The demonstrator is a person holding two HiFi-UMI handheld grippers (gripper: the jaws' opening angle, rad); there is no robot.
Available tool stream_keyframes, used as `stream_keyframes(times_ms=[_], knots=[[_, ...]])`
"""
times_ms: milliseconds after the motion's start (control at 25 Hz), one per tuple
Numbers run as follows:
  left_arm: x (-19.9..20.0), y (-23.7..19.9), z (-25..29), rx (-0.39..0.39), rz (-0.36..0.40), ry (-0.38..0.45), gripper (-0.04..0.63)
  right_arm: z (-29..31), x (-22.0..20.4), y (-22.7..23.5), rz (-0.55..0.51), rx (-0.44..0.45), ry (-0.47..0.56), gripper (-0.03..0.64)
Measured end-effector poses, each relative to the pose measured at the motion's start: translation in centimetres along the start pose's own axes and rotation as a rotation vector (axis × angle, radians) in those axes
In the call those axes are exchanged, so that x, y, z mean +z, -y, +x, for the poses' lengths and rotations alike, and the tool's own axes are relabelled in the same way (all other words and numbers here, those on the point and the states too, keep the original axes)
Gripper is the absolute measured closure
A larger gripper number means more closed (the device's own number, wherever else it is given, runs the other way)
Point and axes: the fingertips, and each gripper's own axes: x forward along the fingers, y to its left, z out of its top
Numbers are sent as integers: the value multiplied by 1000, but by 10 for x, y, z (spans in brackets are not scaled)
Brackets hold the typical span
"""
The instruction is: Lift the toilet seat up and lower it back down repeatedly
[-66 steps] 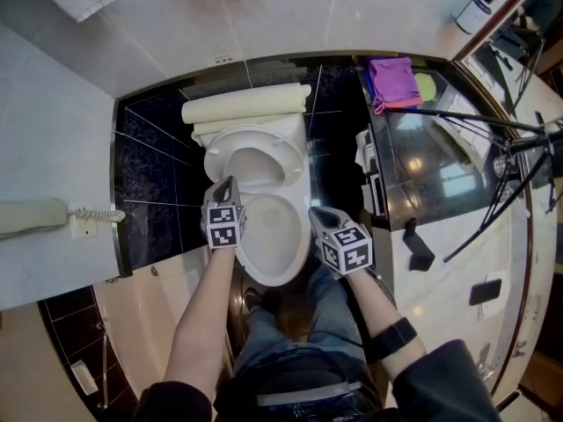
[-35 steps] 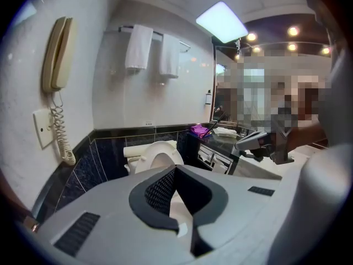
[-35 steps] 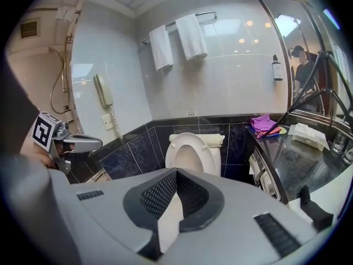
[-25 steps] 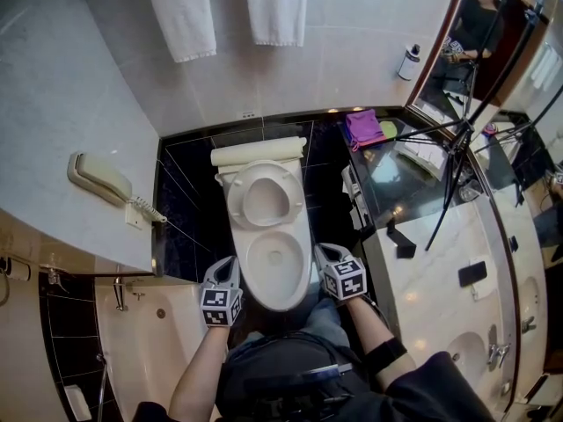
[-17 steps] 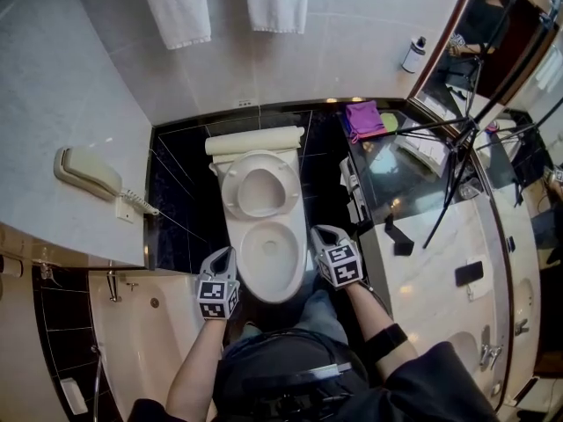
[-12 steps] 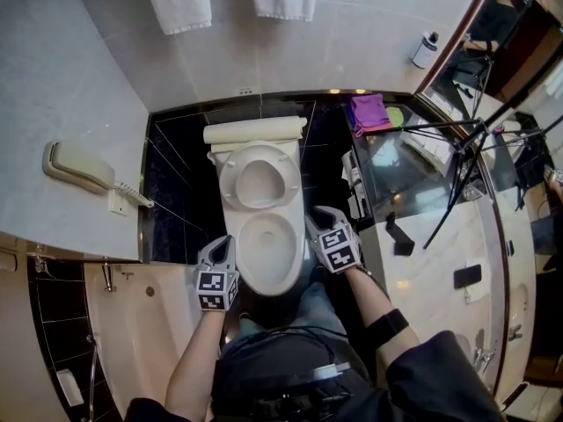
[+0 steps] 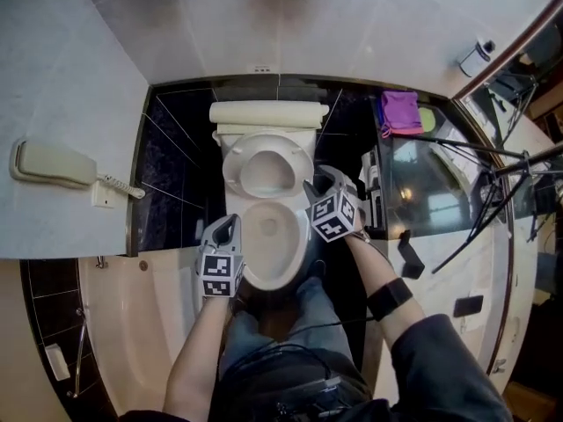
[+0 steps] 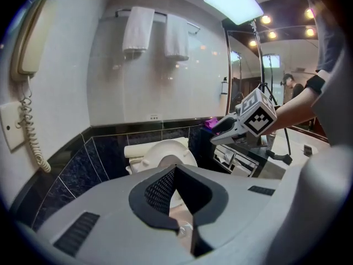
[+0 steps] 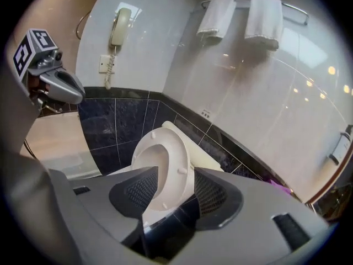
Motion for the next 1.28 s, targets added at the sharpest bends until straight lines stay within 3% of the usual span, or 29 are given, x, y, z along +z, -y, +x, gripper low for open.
stream_keyframes(times_ms=[240,520,640,840,1280], knots=[[-14,-8,47,37,-20,-27,598,77,8,22,-170,-2,6,391],[-36,-13,80,72,-49,-62,598,144,9,29,-239,18,22,391],[-42,-16,89,82,-53,-70,598,162,13,29,-269,30,32,428],[-52,-16,96,88,-71,-87,598,177,20,23,-327,35,37,497],[-83,-6,97,72,-100,-137,598,167,17,18,-377,10,19,500]])
